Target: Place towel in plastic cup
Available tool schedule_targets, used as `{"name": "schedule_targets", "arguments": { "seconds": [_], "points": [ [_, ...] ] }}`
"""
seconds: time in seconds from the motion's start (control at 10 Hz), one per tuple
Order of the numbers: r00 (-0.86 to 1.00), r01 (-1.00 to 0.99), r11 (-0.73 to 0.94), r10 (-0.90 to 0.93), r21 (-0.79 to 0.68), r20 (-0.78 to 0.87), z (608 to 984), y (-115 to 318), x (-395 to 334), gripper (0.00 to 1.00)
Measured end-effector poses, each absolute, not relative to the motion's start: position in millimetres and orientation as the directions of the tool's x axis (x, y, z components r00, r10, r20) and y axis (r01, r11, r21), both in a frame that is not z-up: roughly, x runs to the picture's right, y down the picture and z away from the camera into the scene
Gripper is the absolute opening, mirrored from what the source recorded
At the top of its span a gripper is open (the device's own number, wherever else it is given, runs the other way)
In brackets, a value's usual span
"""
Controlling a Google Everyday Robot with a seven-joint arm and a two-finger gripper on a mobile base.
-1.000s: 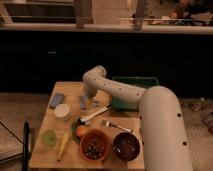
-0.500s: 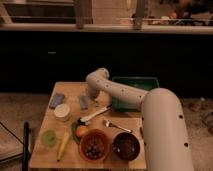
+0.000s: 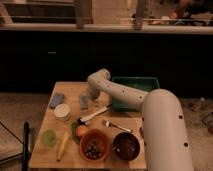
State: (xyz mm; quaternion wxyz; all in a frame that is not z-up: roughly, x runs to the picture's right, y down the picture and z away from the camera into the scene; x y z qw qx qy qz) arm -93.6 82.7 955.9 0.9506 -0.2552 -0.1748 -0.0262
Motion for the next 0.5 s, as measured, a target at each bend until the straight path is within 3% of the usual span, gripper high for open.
{"name": "schedule_targets", "arguments": {
  "seconds": [0.5],
  "points": [
    [0.938, 0.135, 0.871, 0.041, -0.473, 0.345, 957.3, 82.0, -91.8, 0.8]
  ]
}}
